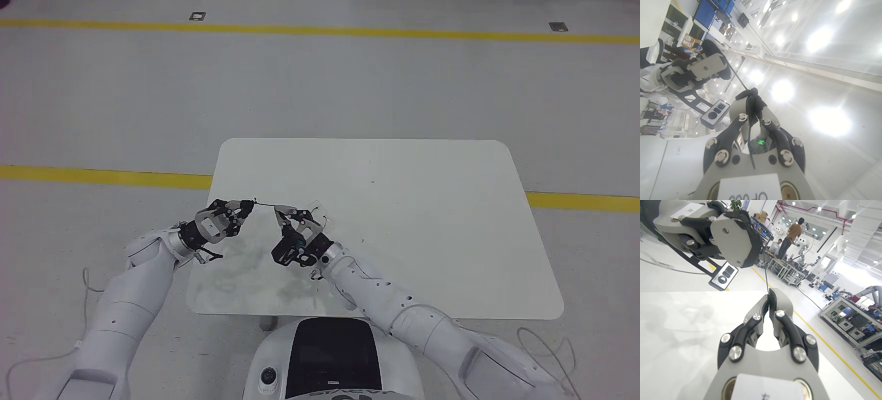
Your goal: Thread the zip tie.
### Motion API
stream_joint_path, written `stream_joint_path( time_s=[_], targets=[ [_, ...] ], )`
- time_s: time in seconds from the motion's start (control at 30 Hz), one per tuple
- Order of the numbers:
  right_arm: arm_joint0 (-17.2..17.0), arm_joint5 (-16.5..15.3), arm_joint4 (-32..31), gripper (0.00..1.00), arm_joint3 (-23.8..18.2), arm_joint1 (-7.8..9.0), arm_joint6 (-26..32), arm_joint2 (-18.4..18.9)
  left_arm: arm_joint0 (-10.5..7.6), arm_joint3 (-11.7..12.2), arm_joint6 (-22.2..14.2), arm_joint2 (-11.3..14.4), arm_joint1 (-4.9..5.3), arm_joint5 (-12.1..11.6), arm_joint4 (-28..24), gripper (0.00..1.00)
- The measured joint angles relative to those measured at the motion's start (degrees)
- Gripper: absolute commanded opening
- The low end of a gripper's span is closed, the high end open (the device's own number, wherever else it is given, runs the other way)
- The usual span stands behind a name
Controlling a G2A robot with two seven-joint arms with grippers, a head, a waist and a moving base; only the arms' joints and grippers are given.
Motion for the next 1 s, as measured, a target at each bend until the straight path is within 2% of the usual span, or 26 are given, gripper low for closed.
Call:
stream_joint_path(
  time_s=[1.0],
  targets=[
    [-0.1,1.0,0.0,0.0,1.7,-0.1,0.1,1.2,0.0,0.0,0.0,0.0,0.0,0.0,0.0,0.0]
  ],
)
